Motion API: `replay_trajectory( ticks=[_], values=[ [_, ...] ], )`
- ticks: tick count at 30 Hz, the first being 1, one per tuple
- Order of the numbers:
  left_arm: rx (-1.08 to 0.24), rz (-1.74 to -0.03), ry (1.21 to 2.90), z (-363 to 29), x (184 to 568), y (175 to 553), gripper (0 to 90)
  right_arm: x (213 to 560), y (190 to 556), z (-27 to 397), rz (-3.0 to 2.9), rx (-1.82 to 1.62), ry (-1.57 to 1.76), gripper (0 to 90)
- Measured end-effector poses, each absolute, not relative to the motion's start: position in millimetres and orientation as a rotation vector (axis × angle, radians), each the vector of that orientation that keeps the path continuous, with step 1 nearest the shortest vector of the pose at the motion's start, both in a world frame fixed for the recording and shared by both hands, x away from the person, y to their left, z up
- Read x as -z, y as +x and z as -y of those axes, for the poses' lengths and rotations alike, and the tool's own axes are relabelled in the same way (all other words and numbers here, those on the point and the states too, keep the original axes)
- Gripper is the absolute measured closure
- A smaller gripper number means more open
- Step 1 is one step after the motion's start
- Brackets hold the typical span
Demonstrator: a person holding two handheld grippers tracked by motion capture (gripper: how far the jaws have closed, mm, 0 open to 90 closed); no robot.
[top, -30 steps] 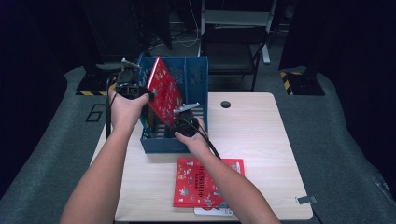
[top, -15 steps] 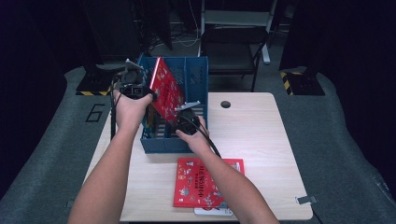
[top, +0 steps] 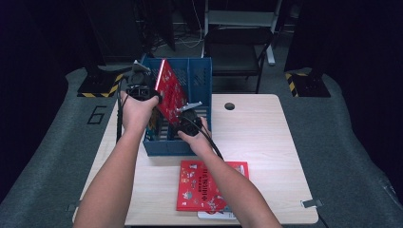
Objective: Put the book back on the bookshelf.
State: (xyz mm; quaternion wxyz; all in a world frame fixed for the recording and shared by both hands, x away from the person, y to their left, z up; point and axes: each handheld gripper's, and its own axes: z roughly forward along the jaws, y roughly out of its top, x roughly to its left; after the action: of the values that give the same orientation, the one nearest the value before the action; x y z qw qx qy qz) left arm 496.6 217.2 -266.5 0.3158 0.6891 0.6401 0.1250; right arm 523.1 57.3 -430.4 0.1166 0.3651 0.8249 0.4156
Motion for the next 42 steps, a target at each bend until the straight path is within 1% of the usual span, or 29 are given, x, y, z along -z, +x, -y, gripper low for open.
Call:
replay_trajectory(
  ticks=[8,13,23,33,42],
  values=[
    [-0.344,-1.695,1.812,-213,268,500,79.4,431,528,-58,-2.392,-1.208,1.081,53.8],
    [-0.348,-1.702,1.803,-213,269,503,79.4,430,529,-59,-2.415,-1.196,1.060,57.0],
    [-0.379,-1.711,1.811,-209,273,506,79.3,418,529,-65,-2.404,-1.234,1.019,58.6],
    [-0.386,-1.720,1.803,-205,275,509,79.1,417,532,-64,-2.423,-1.243,1.041,61.0],
    [-0.410,-1.731,1.797,-202,277,514,78.9,415,537,-63,-2.423,-1.279,1.043,65.0]
  ],
)
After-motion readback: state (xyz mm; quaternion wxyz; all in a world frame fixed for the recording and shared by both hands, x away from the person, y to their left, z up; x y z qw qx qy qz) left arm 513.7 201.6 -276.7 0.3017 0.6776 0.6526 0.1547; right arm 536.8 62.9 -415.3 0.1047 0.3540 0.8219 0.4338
